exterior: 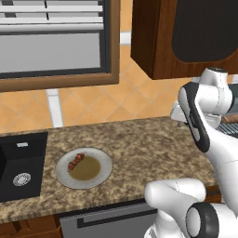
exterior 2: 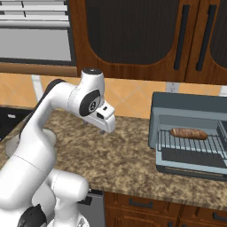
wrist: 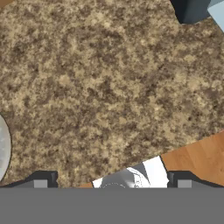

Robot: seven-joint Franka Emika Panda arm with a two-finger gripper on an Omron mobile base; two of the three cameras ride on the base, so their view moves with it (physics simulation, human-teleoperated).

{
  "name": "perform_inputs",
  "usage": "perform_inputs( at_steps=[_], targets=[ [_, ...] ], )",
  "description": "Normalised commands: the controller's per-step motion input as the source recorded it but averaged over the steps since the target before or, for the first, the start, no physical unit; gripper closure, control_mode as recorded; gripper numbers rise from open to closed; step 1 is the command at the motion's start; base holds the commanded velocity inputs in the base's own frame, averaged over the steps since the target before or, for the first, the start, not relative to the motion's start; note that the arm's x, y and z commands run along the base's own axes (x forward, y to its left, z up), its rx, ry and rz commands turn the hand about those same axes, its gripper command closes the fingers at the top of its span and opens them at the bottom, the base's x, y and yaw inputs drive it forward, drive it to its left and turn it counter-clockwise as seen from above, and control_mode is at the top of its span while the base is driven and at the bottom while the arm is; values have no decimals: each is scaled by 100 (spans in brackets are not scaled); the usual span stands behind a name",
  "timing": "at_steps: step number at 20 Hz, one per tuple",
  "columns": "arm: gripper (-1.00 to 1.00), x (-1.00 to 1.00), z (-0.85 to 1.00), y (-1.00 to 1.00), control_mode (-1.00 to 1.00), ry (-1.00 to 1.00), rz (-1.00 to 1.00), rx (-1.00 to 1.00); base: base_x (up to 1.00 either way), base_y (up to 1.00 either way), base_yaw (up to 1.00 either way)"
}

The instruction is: Pick up the kebab skewer and baguette bread, and place them inside the toaster oven. Close the toaster oven door and start by setting the timer.

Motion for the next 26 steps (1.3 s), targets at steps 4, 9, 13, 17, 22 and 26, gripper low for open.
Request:
perform_inputs(
  at_steps=[4, 9, 13, 17, 22, 26],
  targets=[
    [-100, 14, 0, 100, -100, 22, 0, -11, 0, 0, 0],
    [-100, 31, 0, 100, -100, 21, 0, -4, 0, 0, 0],
    [-100, 48, -12, 95, -100, 16, -4, -1, 0, 0, 0],
    [-100, 48, -19, 96, -100, 6, -19, 0, 0, 0, 0],
    [-100, 25, -30, 97, -100, 1, -22, 0, 0, 0, 0],
    [-100, 22, -41, 88, -100, 0, -16, -1, 0, 0, 0]
  ],
)
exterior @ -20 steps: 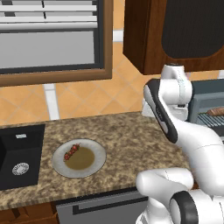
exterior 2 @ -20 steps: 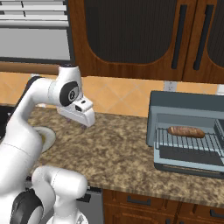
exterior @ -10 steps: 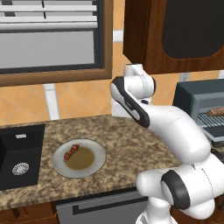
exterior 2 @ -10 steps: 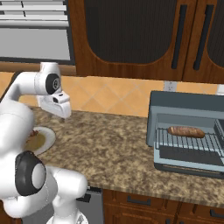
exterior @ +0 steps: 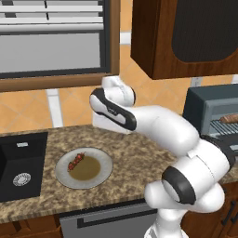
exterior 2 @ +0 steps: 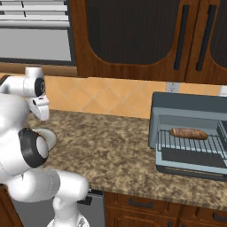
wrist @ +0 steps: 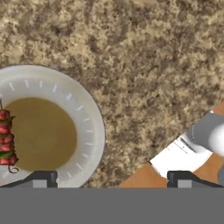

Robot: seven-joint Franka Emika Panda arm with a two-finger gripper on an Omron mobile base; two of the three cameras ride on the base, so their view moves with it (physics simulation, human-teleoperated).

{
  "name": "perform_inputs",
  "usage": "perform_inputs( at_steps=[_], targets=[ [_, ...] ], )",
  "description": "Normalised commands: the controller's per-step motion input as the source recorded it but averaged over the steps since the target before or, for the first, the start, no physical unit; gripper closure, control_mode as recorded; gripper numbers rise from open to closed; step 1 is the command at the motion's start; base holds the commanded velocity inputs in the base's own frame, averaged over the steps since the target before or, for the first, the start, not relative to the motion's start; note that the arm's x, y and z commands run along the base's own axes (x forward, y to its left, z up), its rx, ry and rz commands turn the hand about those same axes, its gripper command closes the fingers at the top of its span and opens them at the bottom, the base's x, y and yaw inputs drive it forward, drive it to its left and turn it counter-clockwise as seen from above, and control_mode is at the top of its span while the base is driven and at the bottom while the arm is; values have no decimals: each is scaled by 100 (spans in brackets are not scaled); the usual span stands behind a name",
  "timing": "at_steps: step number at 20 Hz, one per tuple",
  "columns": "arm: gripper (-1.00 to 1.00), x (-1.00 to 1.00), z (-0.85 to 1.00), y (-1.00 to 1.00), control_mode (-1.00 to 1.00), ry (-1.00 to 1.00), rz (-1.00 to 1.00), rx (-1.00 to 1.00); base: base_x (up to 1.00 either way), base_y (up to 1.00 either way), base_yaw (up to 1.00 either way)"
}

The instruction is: Pick up the kebab skewer and baguette bread, and place them inside the toaster oven. Close the toaster oven door and start by setting the timer.

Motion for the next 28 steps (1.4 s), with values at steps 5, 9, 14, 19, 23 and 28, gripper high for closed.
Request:
perform_inputs(
  at_steps=[5, 9, 14, 19, 23, 28],
  targets=[
    [-100, 32, -29, 70, -100, 0, -7, -1, 0, 0, 0],
    [-100, 37, -20, 63, -100, 0, -5, -3, 0, 0, 0],
    [-100, 37, -24, 60, -100, 0, -2, -5, 0, 0, 0],
    [-100, 27, -46, 31, -100, 0, 1, -5, 0, 0, 0],
    [-100, 33, -63, 13, -100, 0, 6, -5, 0, 0, 0],
    [-100, 13, -51, 4, -100, 0, 8, -2, 0, 0, 0]
  ],
)
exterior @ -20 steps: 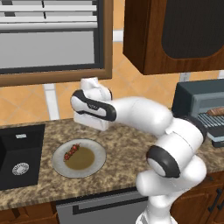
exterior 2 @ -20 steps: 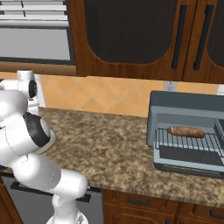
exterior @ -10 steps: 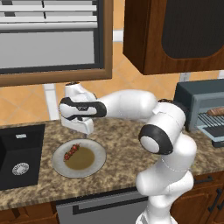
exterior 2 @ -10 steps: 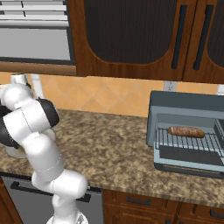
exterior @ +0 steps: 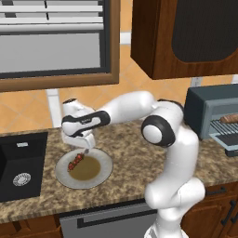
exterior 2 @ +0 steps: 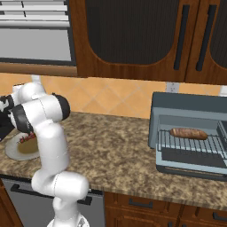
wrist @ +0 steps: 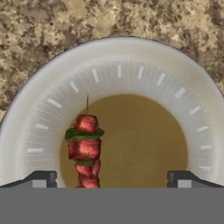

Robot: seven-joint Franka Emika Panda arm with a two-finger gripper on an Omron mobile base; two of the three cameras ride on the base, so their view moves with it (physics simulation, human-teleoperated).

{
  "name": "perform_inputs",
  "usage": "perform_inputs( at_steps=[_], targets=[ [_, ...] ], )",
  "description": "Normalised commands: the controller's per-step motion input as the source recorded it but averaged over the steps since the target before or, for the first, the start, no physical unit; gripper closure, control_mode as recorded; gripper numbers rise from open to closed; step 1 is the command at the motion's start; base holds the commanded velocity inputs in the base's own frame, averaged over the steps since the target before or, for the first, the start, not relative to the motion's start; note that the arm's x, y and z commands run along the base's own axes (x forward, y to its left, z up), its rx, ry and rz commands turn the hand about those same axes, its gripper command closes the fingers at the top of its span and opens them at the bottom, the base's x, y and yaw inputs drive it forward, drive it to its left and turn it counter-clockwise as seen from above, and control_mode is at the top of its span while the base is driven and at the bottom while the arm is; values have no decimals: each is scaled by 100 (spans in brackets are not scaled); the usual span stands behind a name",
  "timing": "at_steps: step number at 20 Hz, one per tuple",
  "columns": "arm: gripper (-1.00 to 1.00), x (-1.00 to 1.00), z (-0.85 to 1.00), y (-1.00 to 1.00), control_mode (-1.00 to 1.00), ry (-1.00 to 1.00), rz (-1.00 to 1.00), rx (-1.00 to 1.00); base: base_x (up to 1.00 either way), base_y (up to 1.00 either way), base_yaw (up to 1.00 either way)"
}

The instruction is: Pick up the kebab skewer and baguette bread, and place them inside the toaster oven. Close the toaster oven door and start by setting the timer.

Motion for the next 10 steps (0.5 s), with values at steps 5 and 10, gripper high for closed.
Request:
perform_inputs(
  at_steps=[5, 10],
  targets=[
    [-100, 1, -32, 11, -100, -1, 7, 0, 0, 0, 0],
    [-100, 2, -39, 7, -100, -1, 5, 1, 0, 0, 0]
  ],
)
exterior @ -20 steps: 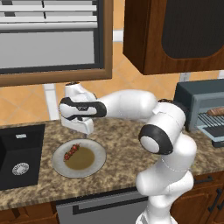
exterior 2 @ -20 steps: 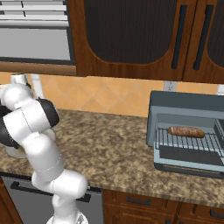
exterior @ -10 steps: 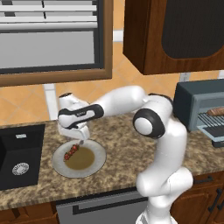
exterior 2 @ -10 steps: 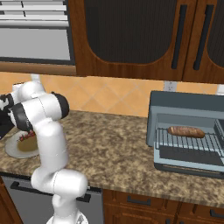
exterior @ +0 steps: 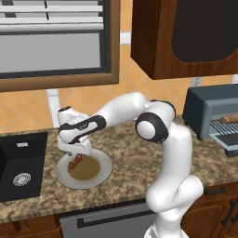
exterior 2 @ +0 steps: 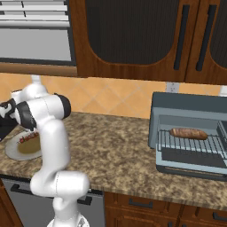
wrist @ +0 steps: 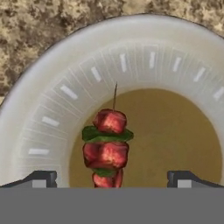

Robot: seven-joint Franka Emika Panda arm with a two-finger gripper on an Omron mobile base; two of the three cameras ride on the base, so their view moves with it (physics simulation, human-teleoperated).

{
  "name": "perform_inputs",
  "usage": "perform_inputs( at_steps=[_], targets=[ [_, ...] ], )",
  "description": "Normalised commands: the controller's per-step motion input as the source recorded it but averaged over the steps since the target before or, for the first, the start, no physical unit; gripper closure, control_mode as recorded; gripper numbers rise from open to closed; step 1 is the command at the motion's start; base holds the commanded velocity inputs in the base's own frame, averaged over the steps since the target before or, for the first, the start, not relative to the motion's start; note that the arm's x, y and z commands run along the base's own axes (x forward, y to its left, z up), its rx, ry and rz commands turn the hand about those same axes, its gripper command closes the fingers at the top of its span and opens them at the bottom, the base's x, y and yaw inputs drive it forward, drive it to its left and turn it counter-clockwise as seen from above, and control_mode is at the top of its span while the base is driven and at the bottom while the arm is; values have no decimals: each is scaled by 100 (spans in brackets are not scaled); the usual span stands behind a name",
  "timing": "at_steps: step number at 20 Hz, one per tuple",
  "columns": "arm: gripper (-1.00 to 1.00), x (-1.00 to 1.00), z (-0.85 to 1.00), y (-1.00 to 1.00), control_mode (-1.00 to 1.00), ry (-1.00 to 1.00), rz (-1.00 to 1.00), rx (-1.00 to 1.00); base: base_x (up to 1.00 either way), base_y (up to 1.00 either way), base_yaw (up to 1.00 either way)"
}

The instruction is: Pick up the kebab skewer and baguette bread, and place them inside the toaster oven. Close the toaster oven door and start by setting the timer.

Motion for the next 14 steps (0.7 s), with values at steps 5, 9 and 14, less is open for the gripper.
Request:
perform_inputs(
  at_steps=[5, 9, 14],
  targets=[
    [-100, 6, -35, 5, -100, 0, 0, 0, 0, 0, 0],
    [-100, 0, -17, 5, -100, 0, 0, 0, 0, 0, 0],
    [-100, 0, -13, 9, -100, 0, 0, 0, 0, 0, 0]
  ],
)
